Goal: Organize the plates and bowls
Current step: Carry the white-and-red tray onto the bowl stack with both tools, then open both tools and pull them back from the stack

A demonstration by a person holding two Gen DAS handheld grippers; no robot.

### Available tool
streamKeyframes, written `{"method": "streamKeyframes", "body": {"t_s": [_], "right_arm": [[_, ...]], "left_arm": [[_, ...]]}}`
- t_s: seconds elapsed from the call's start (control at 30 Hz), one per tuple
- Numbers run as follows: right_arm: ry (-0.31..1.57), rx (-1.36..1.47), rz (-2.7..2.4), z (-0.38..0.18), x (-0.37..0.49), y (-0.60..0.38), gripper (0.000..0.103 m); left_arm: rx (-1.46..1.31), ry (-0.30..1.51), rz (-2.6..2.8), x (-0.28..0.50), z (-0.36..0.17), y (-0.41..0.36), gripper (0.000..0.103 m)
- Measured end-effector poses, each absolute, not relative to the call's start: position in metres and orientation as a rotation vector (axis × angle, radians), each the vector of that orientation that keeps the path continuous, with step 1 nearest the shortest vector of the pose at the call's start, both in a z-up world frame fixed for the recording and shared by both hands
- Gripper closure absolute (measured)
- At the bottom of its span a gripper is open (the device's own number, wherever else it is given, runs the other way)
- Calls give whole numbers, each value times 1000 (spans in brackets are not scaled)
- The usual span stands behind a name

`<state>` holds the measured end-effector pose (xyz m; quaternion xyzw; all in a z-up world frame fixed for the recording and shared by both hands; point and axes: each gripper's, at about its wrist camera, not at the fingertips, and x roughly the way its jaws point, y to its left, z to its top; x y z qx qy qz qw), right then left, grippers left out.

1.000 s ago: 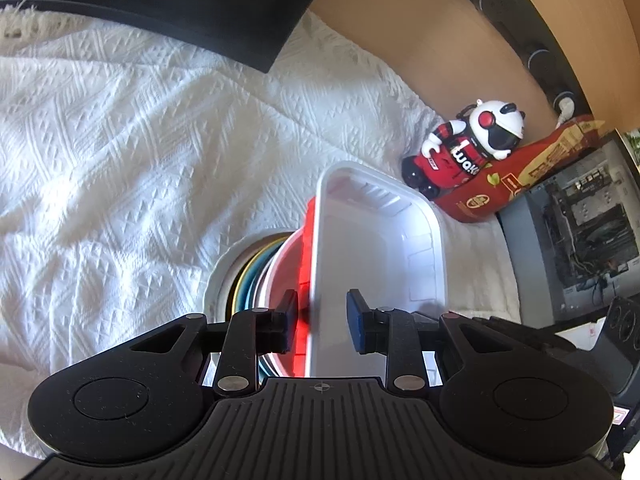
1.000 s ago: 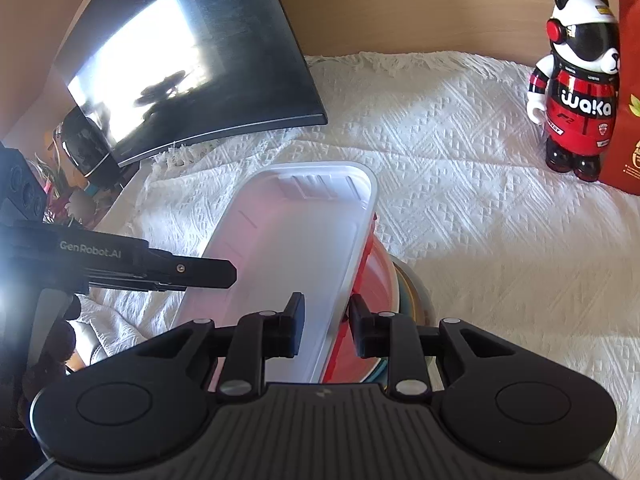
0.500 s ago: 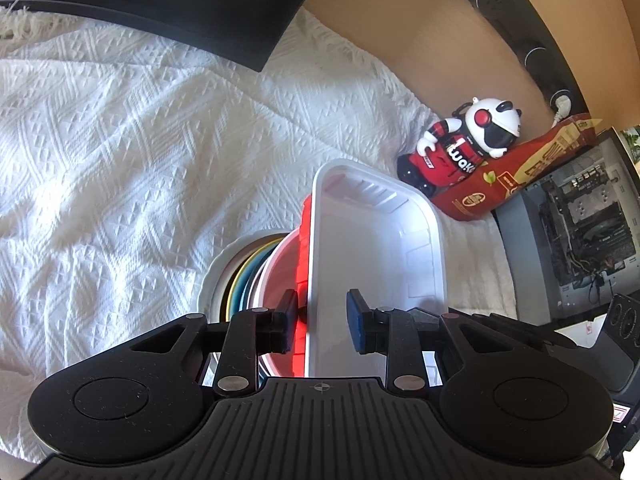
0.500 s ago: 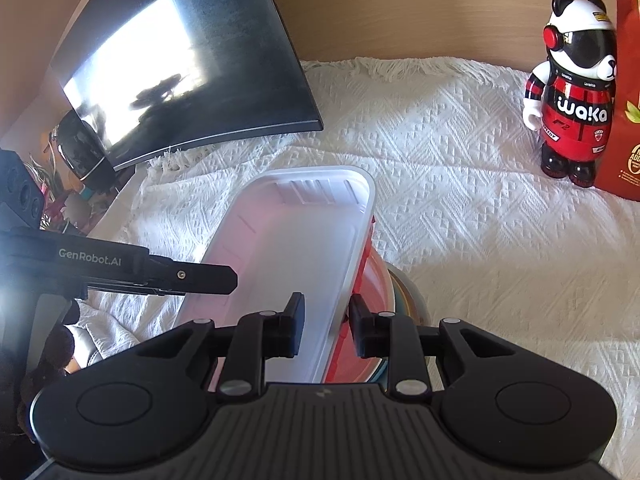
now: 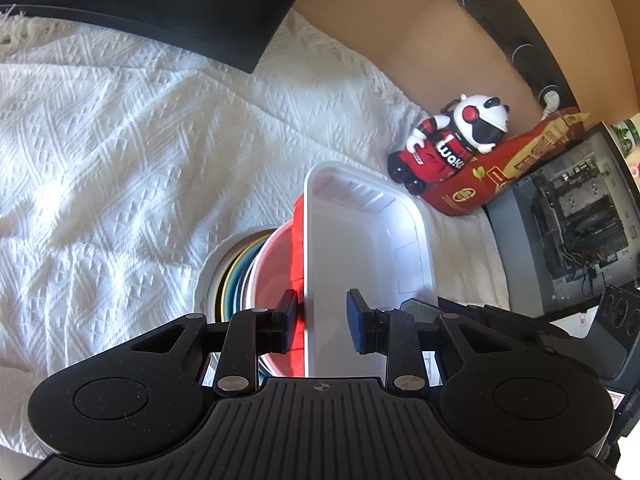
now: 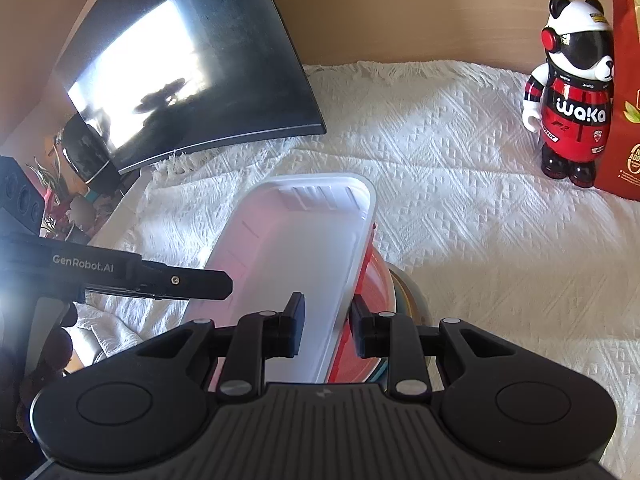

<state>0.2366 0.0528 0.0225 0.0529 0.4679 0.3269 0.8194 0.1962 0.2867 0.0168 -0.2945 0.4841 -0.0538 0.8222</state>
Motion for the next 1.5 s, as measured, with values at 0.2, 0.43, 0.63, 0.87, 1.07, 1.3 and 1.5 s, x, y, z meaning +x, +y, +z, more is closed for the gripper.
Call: {"method": "streamKeyframes", "body": {"t_s": [0.2,0.43,0.63,0.87,1.07,1.3,1.5], "right_arm": [[1000,113,687,24,236,51,78],[998,123,642,25,234,49,78],[915,134,539,43,216,39,77],[813,168,480,66,169,23,64],[814,126,493,64,112,20,57],[889,72,525,39,29,15,56],[918,71,527,35,-7,4,56]], "left_arm": [[-655,1040,-113,198,10,288,73],[-667,995,-122,189,18,292,73],[-619,864,-100,172,28,294,73],[-452,751,-46,118,52,268,74],[-307,724,-11,57,47,219,86],[-234,765,38,-13,23,158,87],[-190,757,95,-51,21,128,87]]}}
